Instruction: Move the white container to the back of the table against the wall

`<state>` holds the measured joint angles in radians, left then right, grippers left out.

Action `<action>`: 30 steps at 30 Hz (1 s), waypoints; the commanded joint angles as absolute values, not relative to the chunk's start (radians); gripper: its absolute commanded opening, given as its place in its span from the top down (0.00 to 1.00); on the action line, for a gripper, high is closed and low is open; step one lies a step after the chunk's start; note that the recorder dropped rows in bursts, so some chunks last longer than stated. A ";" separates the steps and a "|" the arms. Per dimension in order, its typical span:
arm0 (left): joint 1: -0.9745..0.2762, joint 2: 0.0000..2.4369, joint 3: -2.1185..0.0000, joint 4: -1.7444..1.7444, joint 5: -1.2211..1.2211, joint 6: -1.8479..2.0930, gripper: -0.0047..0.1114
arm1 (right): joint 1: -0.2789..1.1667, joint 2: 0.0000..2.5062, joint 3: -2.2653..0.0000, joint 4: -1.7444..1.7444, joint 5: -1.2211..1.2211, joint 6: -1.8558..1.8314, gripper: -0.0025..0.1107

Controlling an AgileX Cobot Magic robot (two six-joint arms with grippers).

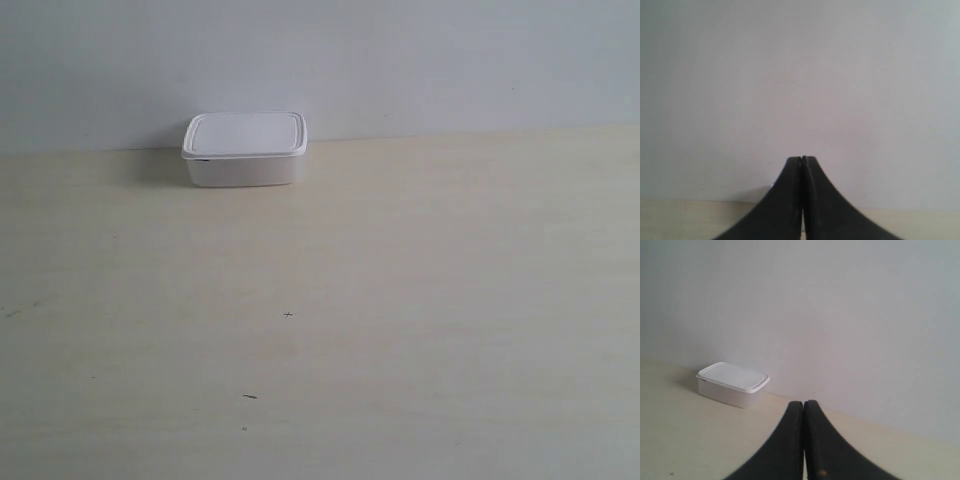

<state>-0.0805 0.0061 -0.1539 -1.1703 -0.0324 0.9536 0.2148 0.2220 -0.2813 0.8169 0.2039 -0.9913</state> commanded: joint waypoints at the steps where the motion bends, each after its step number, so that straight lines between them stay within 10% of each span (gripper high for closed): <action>1: -0.079 0.000 -0.146 -1.180 -0.035 0.949 0.96 | 0.210 0.224 -0.258 0.811 0.217 -0.993 0.98; 17: -0.079 0.000 -0.114 -1.365 -0.030 0.971 0.96 | 0.210 0.224 -0.256 0.809 0.243 -0.993 0.98; 23: -0.079 0.000 -0.082 -1.744 -0.034 1.880 0.96 | 0.210 0.224 -0.256 0.809 0.243 -0.993 0.98; 30: -0.079 0.000 0.000 -1.744 0.000 1.870 0.96 | 0.210 0.224 -0.256 0.809 0.243 -0.993 0.98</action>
<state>-0.0805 0.0061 -0.0036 -1.7329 -0.0411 1.9218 0.2148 0.2220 -0.2604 0.8169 0.2426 -0.9913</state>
